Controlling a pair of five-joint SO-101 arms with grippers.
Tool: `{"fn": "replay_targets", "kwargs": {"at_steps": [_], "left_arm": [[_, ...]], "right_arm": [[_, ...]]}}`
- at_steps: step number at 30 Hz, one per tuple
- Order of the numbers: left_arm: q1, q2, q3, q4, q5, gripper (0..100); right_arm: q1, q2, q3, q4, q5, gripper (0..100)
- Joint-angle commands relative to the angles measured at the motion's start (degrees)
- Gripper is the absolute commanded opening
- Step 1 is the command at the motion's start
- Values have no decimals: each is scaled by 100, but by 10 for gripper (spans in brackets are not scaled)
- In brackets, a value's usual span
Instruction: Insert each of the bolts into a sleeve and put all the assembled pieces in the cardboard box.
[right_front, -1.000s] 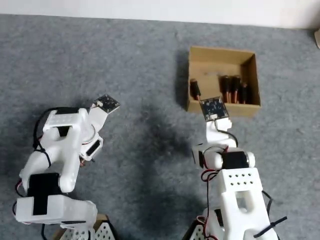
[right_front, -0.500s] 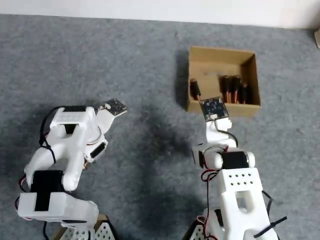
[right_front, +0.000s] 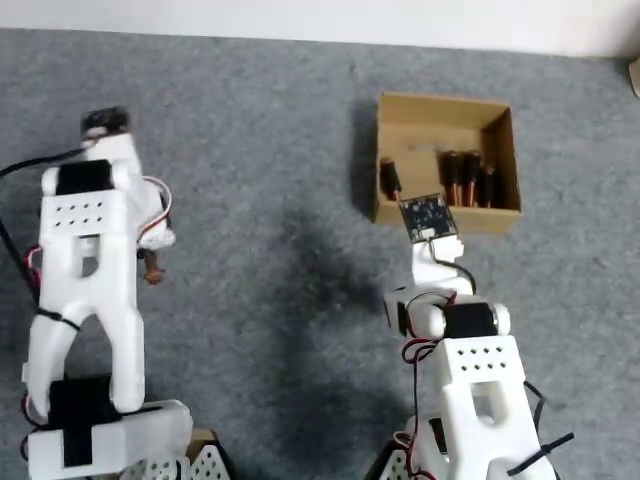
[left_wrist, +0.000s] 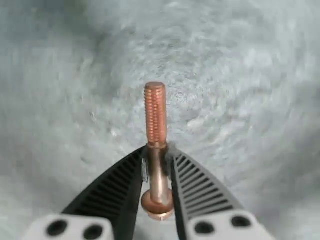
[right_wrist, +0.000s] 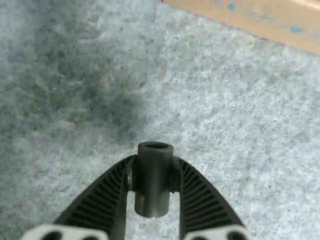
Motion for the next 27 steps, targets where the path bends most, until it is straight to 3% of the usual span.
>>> {"fn": "replay_targets", "kwargs": {"at_steps": [1,3,9,17,22,27], "left_arm": [[418,75,-347,-114,1125,6],[374,198,-286,-105,1547,5],[-110,813,-75,-114,3982,6],[-813,1736,-497,-536,4343,6],[-593,2044,-497,-545,4281,6],[-145,2220,-505,-554,3560,10]], "right_arm": [[48,-127,-31,-154,44,5],[48,-110,48,-233,44,5],[48,-119,268,-505,53,5],[48,-119,277,-514,53,5],[48,-119,277,-514,62,5],[48,-119,286,-514,62,5]]}}
